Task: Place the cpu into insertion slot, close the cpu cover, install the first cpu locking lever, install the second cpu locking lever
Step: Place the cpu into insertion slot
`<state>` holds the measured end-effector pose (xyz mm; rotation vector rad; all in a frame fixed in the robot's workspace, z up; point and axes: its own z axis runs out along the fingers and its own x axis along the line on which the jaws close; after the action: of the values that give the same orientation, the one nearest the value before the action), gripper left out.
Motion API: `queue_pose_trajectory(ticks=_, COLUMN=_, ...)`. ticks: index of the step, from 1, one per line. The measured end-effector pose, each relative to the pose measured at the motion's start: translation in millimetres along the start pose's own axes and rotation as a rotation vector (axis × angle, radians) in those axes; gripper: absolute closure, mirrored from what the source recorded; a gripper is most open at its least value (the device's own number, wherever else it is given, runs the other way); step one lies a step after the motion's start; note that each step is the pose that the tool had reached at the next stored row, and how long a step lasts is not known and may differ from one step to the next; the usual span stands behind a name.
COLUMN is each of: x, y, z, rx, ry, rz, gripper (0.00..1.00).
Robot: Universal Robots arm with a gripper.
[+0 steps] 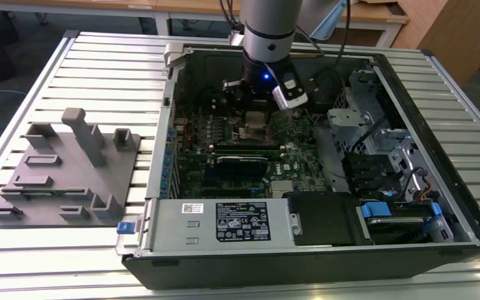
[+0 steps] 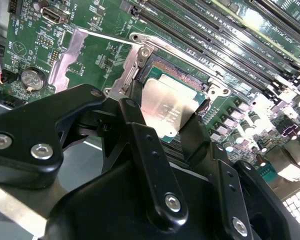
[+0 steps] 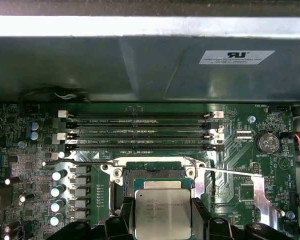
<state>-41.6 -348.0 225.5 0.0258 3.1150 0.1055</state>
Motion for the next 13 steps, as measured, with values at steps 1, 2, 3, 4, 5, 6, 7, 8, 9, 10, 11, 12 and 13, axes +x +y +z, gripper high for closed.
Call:
queue_pose_trajectory(ticks=1, x=0.5, y=0.0, z=0.1, rx=0.0000, ry=-0.0001, rz=0.000, gripper=0.46)
queue_pose_trajectory(ticks=2, x=1.0, y=0.0, z=0.2, rx=-0.0001, ry=-0.0003, rz=0.000, gripper=0.46)
queue_pose_trajectory(ticks=3, x=1.3, y=0.0, z=0.3, rx=-0.0001, ry=-0.0003, rz=0.000, gripper=0.46)
queue_pose_trajectory(ticks=4, x=1.4, y=-0.1, z=0.5, rx=-0.0002, ry=-0.0004, rz=0.000, gripper=0.46)
queue_pose_trajectory(ticks=5, x=1.4, y=-0.2, z=0.7, rx=-0.0003, ry=-0.0004, rz=0.000, gripper=0.46)
queue_pose_trajectory(ticks=6, x=1.5, y=-0.4, z=0.8, rx=-0.0004, ry=-0.0004, rz=0.000, gripper=0.46)
queue_pose_trajectory(ticks=7, x=1.5, y=-0.6, z=1.0, rx=-0.0003, ry=-0.0004, rz=0.000, gripper=0.46)
queue_pose_trajectory(ticks=8, x=1.5, y=-0.8, z=1.1, rx=-0.0003, ry=-0.0004, rz=0.000, gripper=0.46)
queue_pose_trajectory(ticks=9, x=1.5, y=-0.9, z=1.2, rx=-0.0003, ry=-0.0004, rz=0.000, gripper=0.46)
queue_pose_trajectory(ticks=10, x=1.5, y=-0.9, z=1.2, rx=0.0001, ry=-0.0002, rz=0.000, gripper=0.46)
queue_pose_trajectory(ticks=11, x=1.5, y=-1.0, z=1.2, rx=0.0002, ry=-0.0002, rz=0.000, gripper=0.46)
queue_pose_trajectory(ticks=12, x=1.5, y=-1.0, z=1.3, rx=0.0001, ry=-0.0003, rz=0.000, gripper=0.46)
queue_pose_trajectory(ticks=13, x=1.5, y=-1.0, z=1.6, rx=-0.0001, ry=-0.0003, rz=0.000, gripper=0.46)
